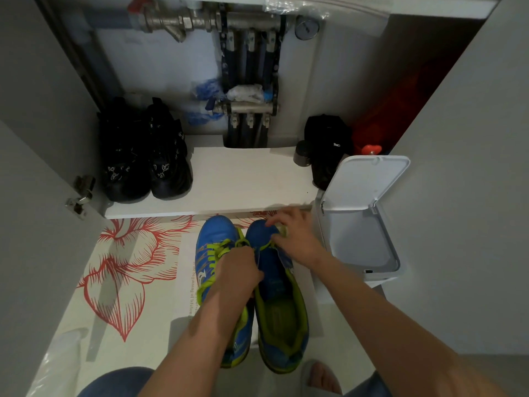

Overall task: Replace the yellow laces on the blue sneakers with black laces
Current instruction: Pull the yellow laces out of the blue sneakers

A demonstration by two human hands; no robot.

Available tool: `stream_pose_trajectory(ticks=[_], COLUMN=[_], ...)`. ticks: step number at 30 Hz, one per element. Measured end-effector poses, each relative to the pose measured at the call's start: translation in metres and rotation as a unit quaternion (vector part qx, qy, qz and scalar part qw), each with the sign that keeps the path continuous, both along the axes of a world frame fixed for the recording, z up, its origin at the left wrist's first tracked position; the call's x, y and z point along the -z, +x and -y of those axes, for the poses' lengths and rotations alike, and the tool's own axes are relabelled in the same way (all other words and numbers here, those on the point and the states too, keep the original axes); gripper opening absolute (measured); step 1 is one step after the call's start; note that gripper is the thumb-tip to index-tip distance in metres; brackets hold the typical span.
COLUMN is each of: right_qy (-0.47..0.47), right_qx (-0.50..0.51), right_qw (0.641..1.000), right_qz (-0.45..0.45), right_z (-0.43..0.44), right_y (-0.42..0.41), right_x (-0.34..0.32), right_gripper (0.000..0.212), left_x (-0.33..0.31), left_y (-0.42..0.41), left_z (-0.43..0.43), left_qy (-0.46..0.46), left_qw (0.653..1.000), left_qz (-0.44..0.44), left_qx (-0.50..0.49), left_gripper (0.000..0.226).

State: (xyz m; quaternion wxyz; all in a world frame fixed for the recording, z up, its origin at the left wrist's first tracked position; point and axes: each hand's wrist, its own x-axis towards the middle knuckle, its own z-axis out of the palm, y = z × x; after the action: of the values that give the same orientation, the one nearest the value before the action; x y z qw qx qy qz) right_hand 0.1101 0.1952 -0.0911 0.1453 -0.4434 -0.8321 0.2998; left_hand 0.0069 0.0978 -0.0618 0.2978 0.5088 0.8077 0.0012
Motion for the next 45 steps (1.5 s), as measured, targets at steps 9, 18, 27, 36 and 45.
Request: stream_pose_trajectory(ticks=[9, 18, 27, 36, 45], right_qy=[0.102, 0.039, 0.143, 0.047, 0.064], right_qx=[-0.049, -0.100, 0.190, -0.112, 0.036], right_qw=[0.988, 0.989, 0.963, 0.984, 0.995], right_qz=[0.105, 0.103, 0.129, 0.131, 0.062], right_z=[0.007, 0.008, -0.035, 0.007, -0.005], right_y=[-0.006, -0.005, 0.025, -0.008, -0.006], right_x=[0.023, 0.022, 0.022, 0.010, 0.012], right_gripper=[0.016, 0.020, 0.029, 0.030, 0.006], left_x=[-0.001, -0.003, -0.003, -0.002, -0.001], left_y=[-0.002, 0.002, 0.001, 0.003, 0.001], left_z=[0.002, 0.003, 0.005, 0.002, 0.005], left_qy=[-0.014, 0.006, 0.006, 0.004, 0.006], left_qw=[1.000, 1.000, 1.000, 0.999, 1.000], left_qz=[0.020, -0.005, -0.021, -0.049, 0.000], left_qx=[0.003, 0.012, 0.002, 0.017, 0.007], left_gripper=[0.022, 0.025, 0.021, 0.024, 0.022])
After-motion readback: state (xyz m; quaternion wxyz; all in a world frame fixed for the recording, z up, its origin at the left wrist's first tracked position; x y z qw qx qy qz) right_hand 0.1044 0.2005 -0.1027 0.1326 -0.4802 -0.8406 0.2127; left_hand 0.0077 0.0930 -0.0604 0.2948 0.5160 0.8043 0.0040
